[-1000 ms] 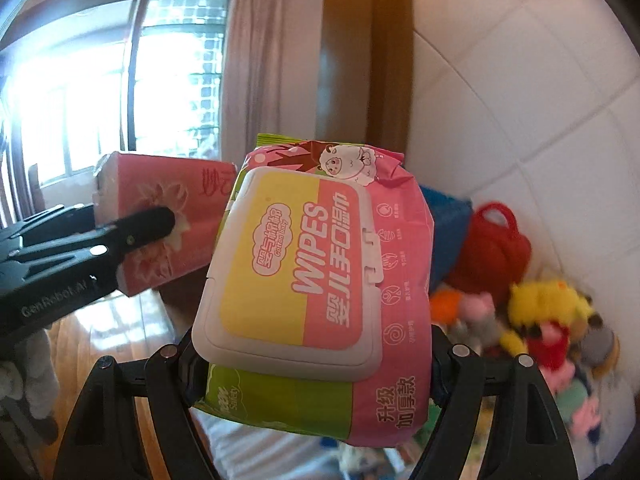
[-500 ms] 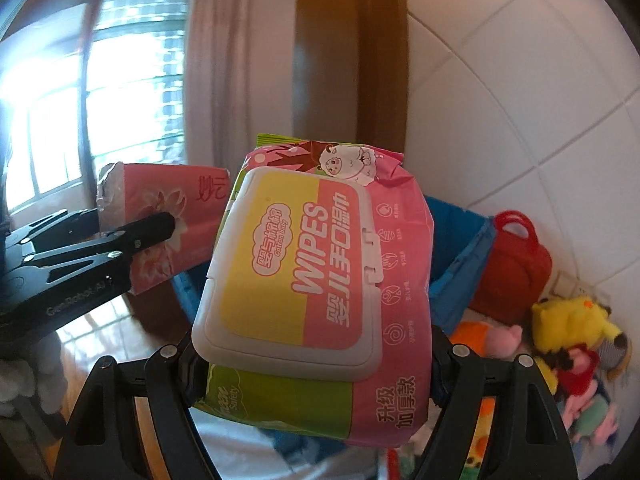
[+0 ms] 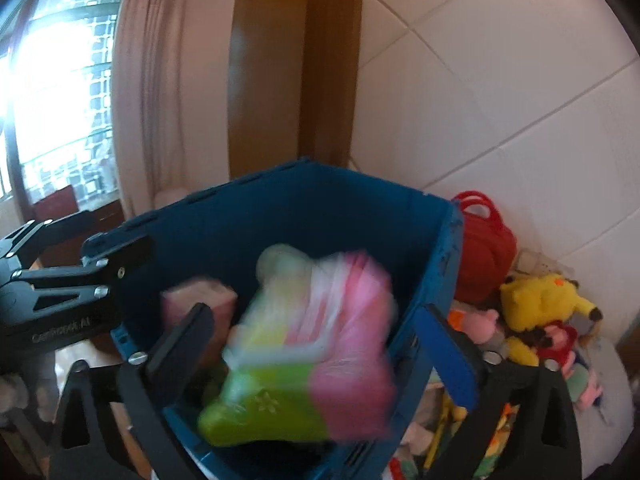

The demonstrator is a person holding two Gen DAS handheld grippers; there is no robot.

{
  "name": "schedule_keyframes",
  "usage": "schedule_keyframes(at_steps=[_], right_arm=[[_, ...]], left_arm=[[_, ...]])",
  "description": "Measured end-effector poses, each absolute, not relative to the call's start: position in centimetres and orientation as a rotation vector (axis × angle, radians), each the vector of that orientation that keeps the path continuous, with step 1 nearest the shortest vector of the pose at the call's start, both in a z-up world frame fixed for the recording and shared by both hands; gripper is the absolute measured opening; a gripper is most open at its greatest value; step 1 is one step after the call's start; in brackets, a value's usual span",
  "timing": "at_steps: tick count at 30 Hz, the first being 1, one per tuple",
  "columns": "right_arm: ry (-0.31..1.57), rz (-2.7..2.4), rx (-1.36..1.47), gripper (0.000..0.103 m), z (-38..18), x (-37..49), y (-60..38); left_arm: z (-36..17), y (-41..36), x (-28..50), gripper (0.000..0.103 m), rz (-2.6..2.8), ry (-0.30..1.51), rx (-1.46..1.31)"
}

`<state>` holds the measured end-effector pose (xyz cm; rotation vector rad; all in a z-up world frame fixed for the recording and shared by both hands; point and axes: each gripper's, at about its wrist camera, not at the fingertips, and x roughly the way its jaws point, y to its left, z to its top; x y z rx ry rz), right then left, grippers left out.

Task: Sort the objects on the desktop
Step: 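Carry the tissue pack and wipes pack with both tools over the blue crate, then open both tools to drop the packs into the crate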

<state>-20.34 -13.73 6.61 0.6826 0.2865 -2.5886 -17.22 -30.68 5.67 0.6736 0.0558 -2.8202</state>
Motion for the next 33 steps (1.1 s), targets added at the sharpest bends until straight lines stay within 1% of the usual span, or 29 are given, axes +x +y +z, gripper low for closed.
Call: schedule_keyframes(at_steps=[6,20,27,33], right_arm=[[0.319,-2.617,0.688,0.103,6.3,-20.4,-14.4],[0.327,-2.649,0.694,0.103,6.0,-17.5,-13.6],[0.296,-2.668,0.707,0.103,5.2,-15.2,-10.6],[0.243,-2.713,0.674,0.103,4.6,-12.3,-5.3]], left_arm=[[4.8,-31.5,-17.3,0.094,-2.825,0.075,0.709],[3.9,-30.7,-14.3,0.094,-2.856,0.094,0.716],[3.7,-27.3,-12.0,0.094,-2.889,0.097,0.706],[3.6,-22.6,-8.7,0.094,-2.919,0.11,0.666]])
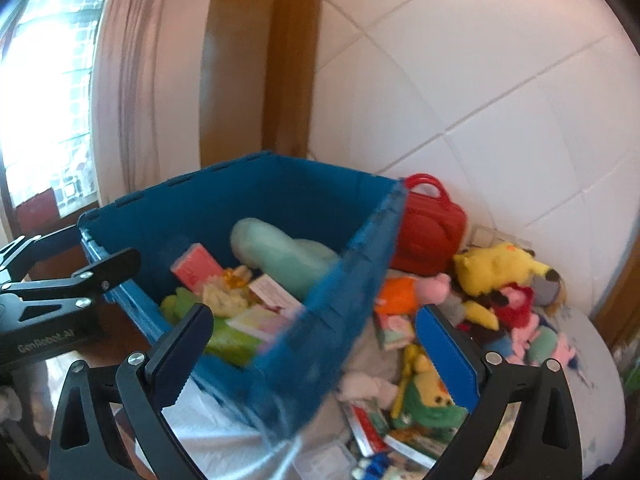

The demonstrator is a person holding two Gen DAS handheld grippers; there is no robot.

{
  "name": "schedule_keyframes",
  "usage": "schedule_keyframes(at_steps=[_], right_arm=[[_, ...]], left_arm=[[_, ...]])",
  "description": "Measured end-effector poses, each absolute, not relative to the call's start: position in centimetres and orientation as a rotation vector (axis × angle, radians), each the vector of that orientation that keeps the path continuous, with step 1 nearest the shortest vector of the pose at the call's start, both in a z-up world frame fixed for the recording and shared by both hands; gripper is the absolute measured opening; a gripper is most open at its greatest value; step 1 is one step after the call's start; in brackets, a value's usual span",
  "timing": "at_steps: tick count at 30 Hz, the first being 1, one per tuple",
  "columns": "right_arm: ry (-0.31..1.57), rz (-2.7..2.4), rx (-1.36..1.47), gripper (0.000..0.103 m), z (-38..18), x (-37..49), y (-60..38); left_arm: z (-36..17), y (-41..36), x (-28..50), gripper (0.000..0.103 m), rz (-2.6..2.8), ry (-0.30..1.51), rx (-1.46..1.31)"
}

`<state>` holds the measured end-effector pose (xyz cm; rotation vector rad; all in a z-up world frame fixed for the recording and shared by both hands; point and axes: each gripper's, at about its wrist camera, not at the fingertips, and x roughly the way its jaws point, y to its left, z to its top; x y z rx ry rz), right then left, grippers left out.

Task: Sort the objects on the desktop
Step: 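Open both tools to drop the packs into the crate, then grasp the black wrapped stick with the left tool while the right tool grasps the tape roll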

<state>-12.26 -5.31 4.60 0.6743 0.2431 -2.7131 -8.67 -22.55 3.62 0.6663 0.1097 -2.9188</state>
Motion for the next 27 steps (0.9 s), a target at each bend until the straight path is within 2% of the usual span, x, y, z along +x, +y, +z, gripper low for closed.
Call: schedule_keyframes(at_steps=[10,20,23,27], right_arm=[[0.107,-2.832,0.706,0.103,1.2,-6.6,9.3],[-0.023,-2.952,0.698,0.103,-4.0,0.9,24.5],[-0.094,-2.916,0.907,0.103,-6.7,0.0,27.1],[-0.09,-2.897,1.055,0.103,-10.4,0.4,28.6]], left_arm=[[0.1,-8.7,-4.1,0.094,-3.013,0.128,0.753],[-9.8,4.8,-1.7,0.094,-3.011,0.058,1.101],[-12.5,7.1,-1.5,0.094,-2.994,0.009,1.187],[-15.2,8.8,-1.7,0.094,-2.978,-0.03,1.256]])
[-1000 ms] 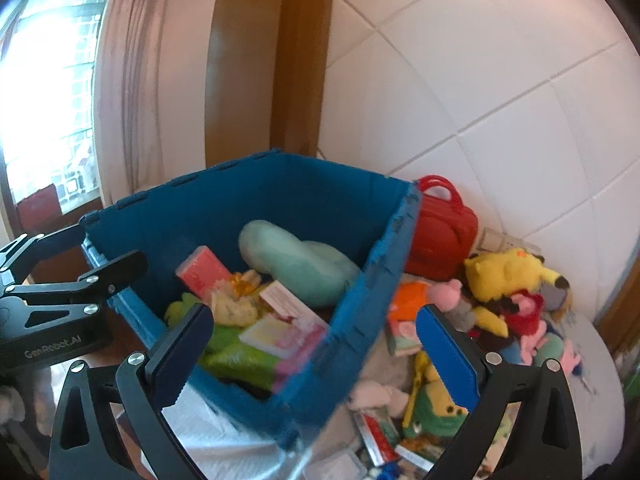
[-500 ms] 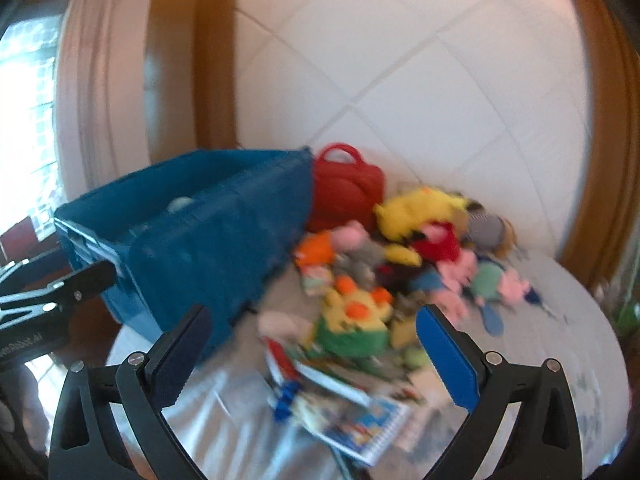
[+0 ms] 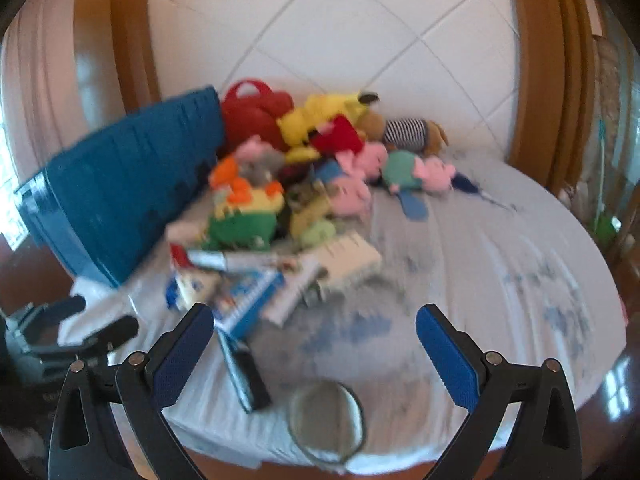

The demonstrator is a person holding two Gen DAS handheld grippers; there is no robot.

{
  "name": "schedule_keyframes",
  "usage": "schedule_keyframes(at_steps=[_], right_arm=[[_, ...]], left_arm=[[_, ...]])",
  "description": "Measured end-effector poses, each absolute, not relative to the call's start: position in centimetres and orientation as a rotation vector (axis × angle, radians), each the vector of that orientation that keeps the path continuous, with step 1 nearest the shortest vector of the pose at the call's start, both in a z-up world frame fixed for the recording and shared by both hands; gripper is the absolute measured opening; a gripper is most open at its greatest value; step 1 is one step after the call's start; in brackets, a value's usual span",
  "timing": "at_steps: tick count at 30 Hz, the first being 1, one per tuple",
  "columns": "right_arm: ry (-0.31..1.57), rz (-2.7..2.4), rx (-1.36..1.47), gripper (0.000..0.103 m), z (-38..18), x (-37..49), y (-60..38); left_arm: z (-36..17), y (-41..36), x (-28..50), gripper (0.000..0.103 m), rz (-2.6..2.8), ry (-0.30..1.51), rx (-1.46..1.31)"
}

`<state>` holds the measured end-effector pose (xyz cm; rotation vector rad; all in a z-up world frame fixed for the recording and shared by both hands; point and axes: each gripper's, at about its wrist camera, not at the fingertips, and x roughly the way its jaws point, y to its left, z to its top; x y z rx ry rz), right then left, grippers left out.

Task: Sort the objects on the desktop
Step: 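Grasp the black wrapped stick with the left tool while the right tool grasps the tape roll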

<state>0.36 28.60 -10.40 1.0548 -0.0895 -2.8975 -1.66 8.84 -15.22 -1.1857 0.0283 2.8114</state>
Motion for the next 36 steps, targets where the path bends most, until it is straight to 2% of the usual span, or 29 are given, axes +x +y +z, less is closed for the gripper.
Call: schedule_keyframes(at_steps=[4,7,10,17,18,19,22,24,26,32,34,36], right_arm=[[-0.096,-2.865,1.186,0.101,-14.6,1.0,29.1],[-0.102,-2.857,1.248,0.09,-17.7,1.9,29.4],[-0.114,-2.865,1.24,0.087,-19.5,2.8,29.5],[-0.102,-2.84,1.232,0.087,-23.4,3.4,29.4],[-0.096,-2.836,1.22,0.089,-23.8,3.3,29.4],[-0.092,-2.834,1.207,0.097,-24.1,3.2,29.3],[-0.078,-2.815,1.188,0.098,-25.0,2.0,29.2],[-0.065,-2.802,1.186,0.093,-25.5,1.3,29.2],[-0.093,-2.8,1.168,0.075,-25.5,0.9,30.0],[-0.082,-2.806,1.176,0.074,-25.5,-0.4,32.1],[-0.084,-2.797,1.171,0.074,-25.5,-0.7,32.7],[-0.086,-2.793,1.157,0.074,-25.6,-0.8,33.0]], left_arm=[[-17.8,9.3,-1.8,0.094,2.806,0.025,-1.219],[-19.5,9.5,-1.7,0.094,2.793,0.012,-1.215],[-21.1,10.1,-1.4,0.094,2.792,0.03,-1.2],[-23.9,11.6,-1.4,0.094,2.815,0.007,-1.194],[-24.3,11.8,-1.5,0.094,2.82,0.007,-1.199],[-24.7,11.9,-1.6,0.094,2.826,0.013,-1.203],[-25.7,12.3,-2.2,0.094,2.831,-0.002,-1.225],[-26.2,12.8,-2.9,0.094,2.838,-0.025,-1.231],[-26.6,13.5,-3.6,0.094,2.842,-0.041,-1.243],[-28.9,16.1,-5.7,0.094,2.82,-0.059,-1.364],[-29.7,16.6,-5.9,0.087,2.829,-0.036,-1.399],[-29.8,16.9,-5.8,0.076,2.827,-0.025,-1.391]])
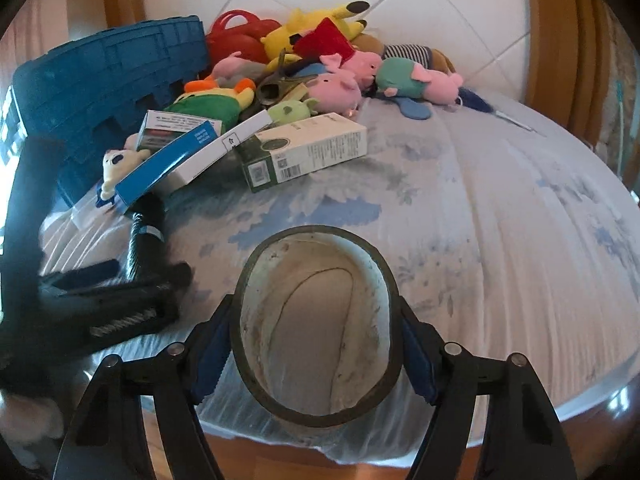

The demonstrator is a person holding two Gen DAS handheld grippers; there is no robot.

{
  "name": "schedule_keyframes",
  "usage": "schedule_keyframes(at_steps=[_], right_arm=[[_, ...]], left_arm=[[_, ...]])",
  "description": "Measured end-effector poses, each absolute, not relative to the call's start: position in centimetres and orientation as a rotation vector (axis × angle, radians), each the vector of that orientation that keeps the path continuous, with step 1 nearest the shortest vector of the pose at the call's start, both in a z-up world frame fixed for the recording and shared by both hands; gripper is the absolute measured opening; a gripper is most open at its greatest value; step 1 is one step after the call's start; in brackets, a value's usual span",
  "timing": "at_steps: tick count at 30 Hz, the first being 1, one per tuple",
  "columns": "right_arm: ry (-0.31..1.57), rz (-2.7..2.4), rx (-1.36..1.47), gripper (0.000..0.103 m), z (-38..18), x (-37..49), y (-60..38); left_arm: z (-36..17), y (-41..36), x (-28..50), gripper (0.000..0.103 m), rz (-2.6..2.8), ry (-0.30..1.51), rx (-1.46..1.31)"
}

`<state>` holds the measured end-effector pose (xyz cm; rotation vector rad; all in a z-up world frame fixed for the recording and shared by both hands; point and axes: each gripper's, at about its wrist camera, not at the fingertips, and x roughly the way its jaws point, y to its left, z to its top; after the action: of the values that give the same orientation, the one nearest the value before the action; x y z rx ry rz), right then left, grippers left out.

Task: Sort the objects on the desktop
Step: 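Grasp the black wrapped stick with the left tool while the right tool grasps the tape roll, then lift the black stick and tape roll with both tools over the blue crate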

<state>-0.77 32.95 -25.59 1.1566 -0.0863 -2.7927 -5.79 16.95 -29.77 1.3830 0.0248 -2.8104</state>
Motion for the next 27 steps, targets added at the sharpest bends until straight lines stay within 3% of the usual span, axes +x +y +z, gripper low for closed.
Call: schedule_keyframes(at_steps=[2,4,12,15,17,22,27], right_arm=[[-0.095,-2.793,1.148,0.082,-25.7,-0.7,33.1],[-0.094,-2.798,1.158,0.086,-26.0,-0.7,33.3],[-0.108,-2.776,1.17,0.086,-27.1,-0.9,33.6],[-0.107,-2.777,1.149,0.075,-27.2,-1.0,33.4],[-0.103,-2.771,1.152,0.068,-27.1,-1.3,33.2],[-0.1,-2.773,1.178,0.068,-26.8,-1.2,33.2],[-0.106,-2.79,1.168,0.067,-25.5,-0.6,33.6]], left_arm=[[-29.6,17.3,-5.6,0.059,-2.821,0.014,1.385],[-29.5,17.4,-5.4,0.056,-2.822,0.003,1.384],[-29.6,17.4,-5.1,0.057,-2.851,0.017,1.344],[-29.6,17.1,-4.8,0.054,-2.864,0.009,1.329],[-29.5,16.8,-4.4,0.047,-2.862,0.01,1.331],[-29.1,15.8,-3.4,0.035,-2.861,0.01,1.346],[-28.1,15.2,-2.3,0.034,-2.866,0.012,1.351]])
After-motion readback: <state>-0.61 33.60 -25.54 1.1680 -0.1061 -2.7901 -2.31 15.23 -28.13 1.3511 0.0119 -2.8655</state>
